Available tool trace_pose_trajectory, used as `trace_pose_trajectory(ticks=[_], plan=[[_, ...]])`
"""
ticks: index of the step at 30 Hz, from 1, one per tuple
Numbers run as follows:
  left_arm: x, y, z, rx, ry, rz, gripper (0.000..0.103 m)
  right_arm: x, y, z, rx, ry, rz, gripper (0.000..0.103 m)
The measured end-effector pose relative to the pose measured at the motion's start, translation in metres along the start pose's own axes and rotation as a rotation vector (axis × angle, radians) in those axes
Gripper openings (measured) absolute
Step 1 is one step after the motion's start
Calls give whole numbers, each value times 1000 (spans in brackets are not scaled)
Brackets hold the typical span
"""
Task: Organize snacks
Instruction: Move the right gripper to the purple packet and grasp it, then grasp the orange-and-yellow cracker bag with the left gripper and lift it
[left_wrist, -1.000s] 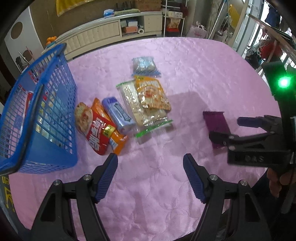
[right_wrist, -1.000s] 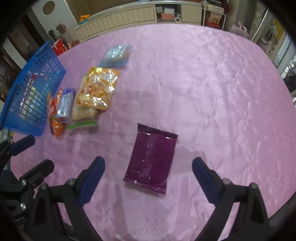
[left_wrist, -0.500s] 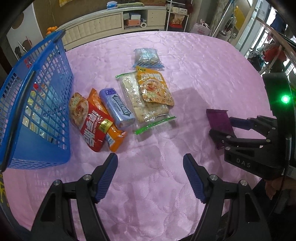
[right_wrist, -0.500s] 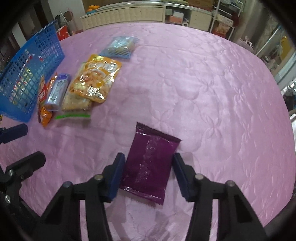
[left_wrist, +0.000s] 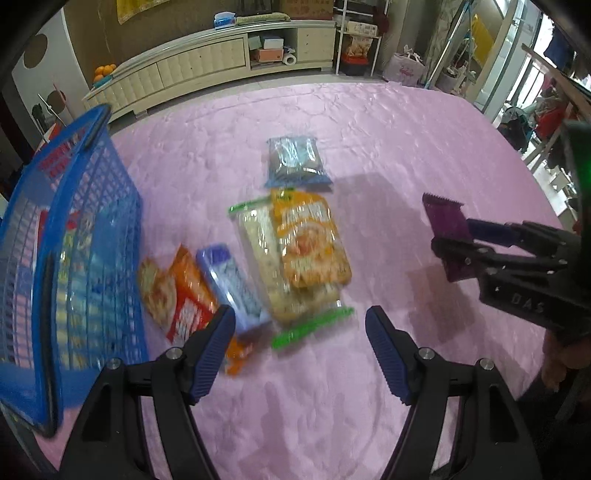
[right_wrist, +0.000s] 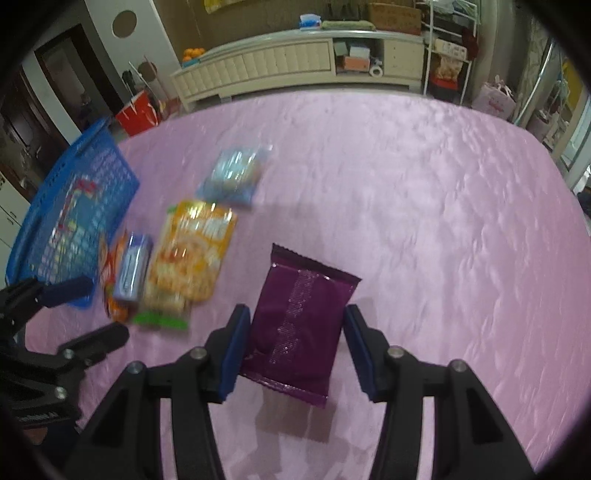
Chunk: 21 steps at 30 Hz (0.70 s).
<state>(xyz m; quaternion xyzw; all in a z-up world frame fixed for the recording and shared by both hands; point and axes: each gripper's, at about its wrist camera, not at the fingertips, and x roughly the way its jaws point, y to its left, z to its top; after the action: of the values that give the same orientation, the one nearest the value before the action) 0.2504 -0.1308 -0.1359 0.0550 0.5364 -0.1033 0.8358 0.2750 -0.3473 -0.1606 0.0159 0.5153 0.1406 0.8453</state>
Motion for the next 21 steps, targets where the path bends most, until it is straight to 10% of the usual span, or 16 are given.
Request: trace_pose_trajectory(ticks=[21], plan=[[97, -38, 70, 87, 127, 178, 71, 18, -14, 25, -6, -56, -45, 57]])
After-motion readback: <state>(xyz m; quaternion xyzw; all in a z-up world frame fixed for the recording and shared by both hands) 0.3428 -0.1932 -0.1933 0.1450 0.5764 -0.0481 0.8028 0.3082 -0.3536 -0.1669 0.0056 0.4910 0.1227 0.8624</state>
